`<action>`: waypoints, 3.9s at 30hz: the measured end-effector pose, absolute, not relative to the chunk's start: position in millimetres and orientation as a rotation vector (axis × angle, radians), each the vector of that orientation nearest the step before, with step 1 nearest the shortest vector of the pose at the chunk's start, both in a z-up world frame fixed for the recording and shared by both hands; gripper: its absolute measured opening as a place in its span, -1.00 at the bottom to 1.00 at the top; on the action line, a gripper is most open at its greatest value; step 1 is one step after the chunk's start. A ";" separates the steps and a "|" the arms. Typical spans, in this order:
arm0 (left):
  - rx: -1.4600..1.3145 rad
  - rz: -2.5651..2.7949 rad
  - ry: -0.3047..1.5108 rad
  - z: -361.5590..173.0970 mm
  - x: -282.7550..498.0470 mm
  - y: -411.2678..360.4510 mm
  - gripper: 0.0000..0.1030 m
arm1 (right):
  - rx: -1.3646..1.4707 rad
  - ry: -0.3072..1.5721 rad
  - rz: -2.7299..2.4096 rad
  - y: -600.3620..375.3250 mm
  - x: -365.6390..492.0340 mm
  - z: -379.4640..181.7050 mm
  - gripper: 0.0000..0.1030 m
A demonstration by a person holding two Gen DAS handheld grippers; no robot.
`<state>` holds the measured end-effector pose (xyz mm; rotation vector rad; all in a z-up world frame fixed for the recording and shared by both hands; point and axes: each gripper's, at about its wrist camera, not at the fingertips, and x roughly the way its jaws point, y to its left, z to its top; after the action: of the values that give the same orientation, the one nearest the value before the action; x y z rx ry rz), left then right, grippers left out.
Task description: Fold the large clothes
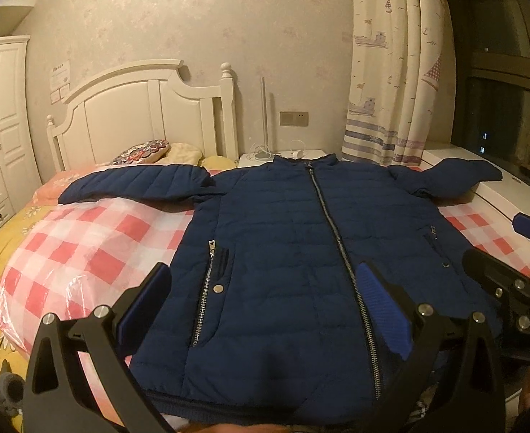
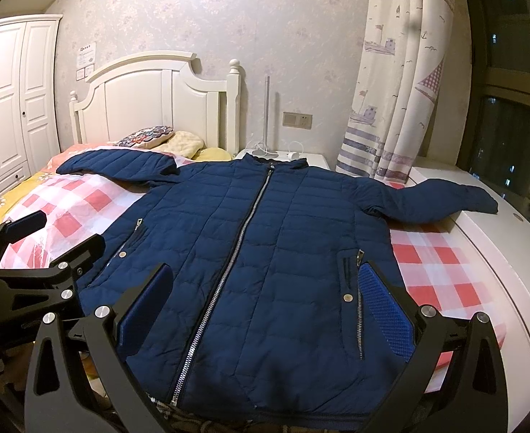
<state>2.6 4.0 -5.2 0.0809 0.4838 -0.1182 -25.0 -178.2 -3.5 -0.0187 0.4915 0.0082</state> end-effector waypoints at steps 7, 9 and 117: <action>0.080 -0.119 0.486 -4.6 1.8 4.7 0.96 | -0.016 0.495 0.010 -177.9 -25.3 -4.0 0.91; 0.080 -0.119 0.485 -4.7 1.5 4.9 0.96 | -0.014 0.495 0.012 -177.1 -25.7 -4.1 0.91; 0.251 0.016 0.969 -104.0 307.7 -41.0 0.96 | 0.433 0.836 -0.207 -398.5 173.3 -87.3 0.91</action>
<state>307.7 -41.0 -104.0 0.2513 0.9688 0.0162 173.3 -398.5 -87.3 0.4330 0.8358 -0.2070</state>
